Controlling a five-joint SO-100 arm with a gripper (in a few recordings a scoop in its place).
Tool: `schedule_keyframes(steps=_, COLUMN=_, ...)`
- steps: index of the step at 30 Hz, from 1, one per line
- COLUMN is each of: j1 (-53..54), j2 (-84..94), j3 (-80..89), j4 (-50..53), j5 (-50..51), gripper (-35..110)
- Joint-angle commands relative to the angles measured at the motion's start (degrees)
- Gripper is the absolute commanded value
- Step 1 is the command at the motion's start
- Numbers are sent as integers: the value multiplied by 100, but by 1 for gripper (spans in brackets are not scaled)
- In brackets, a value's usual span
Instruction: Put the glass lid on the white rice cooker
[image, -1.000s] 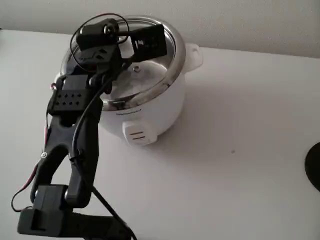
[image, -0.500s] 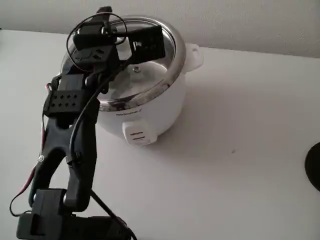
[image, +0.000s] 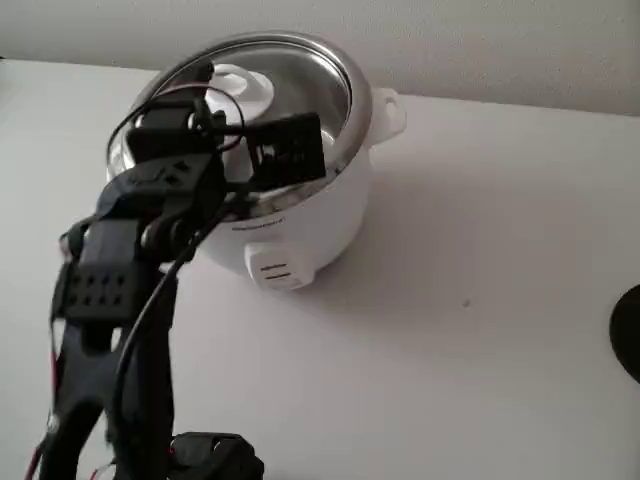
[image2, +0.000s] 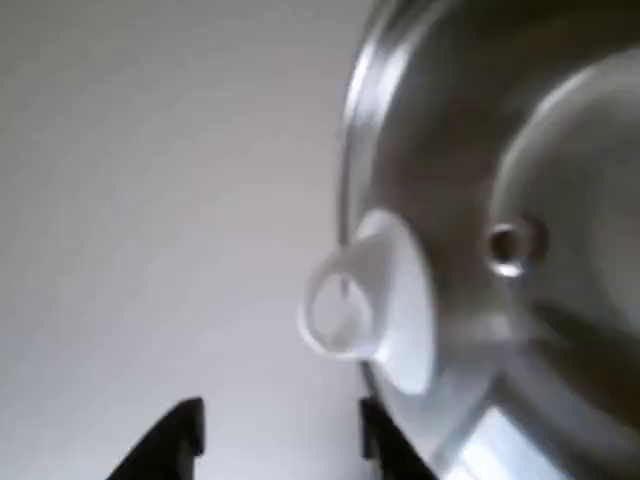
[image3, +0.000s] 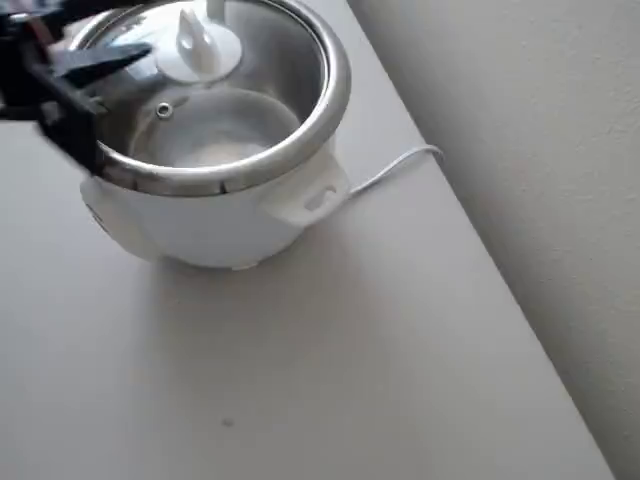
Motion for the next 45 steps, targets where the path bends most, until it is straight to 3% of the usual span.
schedule_keyframes(steps=1, j1=360, j2=1380, j3=0, j4=923, j5=-466, gripper=18)
schedule_keyframes(steps=11, j1=2171, j2=3498, j3=1942, j4=1942, j5=-1688, gripper=1)
schedule_keyframes(steps=15, j1=2584, j2=4553, j3=3023, j4=2320, j5=-1688, gripper=0)
schedule_keyframes(steps=20, j1=2531, j2=5194, j3=4043, j4=2804, j5=-1380, gripper=0)
schedule_keyframes(steps=31, j1=1195, j2=5212, j3=5590, j4=2971, j5=-694, gripper=0)
schedule_keyframes(steps=35, j1=1310, j2=5212, j3=6214, j4=2522, j5=-747, gripper=0)
schedule_keyframes(steps=45, j1=1397, j2=5212, j3=6196, j4=2566, j5=-694, gripper=1)
